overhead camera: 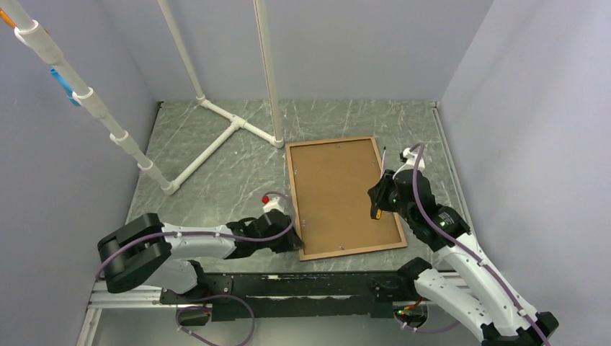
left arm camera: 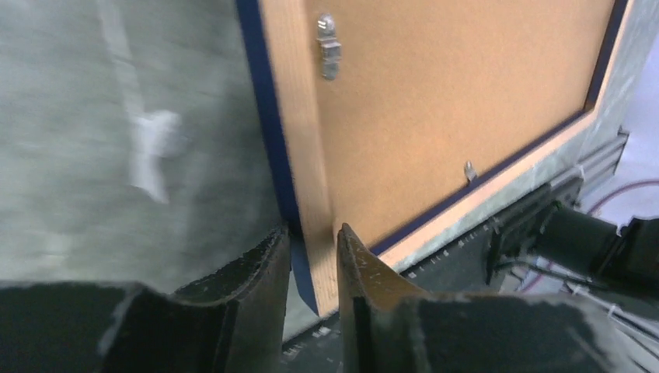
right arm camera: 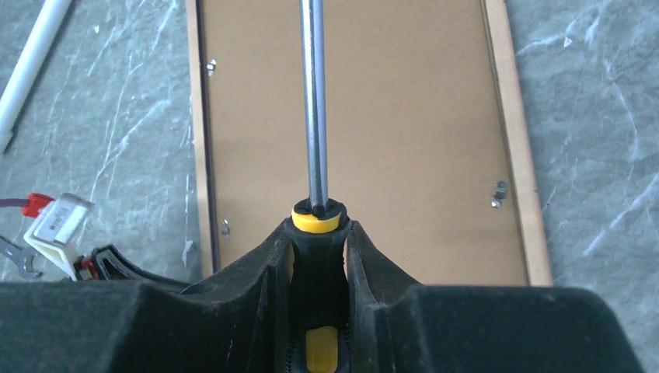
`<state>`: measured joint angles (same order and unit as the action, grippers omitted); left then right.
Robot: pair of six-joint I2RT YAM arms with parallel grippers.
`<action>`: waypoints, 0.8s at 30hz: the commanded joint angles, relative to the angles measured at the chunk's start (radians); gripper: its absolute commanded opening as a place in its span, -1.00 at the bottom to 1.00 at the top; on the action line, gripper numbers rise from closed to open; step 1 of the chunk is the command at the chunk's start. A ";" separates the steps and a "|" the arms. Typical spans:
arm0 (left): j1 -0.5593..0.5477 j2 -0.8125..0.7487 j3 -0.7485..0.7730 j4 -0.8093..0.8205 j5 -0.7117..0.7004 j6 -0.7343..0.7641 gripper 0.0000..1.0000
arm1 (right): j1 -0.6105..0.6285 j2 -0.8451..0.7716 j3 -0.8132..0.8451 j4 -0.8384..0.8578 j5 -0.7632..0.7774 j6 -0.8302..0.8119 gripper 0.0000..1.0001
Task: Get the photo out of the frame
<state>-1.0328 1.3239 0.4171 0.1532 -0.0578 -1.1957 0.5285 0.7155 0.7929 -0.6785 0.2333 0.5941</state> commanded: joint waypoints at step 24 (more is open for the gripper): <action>0.269 0.481 0.924 -0.790 -0.058 0.442 0.49 | -0.004 -0.160 -0.061 0.117 -0.013 -0.127 -1.00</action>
<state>-0.8242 1.7588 1.3148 -0.6170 -0.2050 -0.7292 0.5266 0.5724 0.7277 -0.6270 0.2256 0.4858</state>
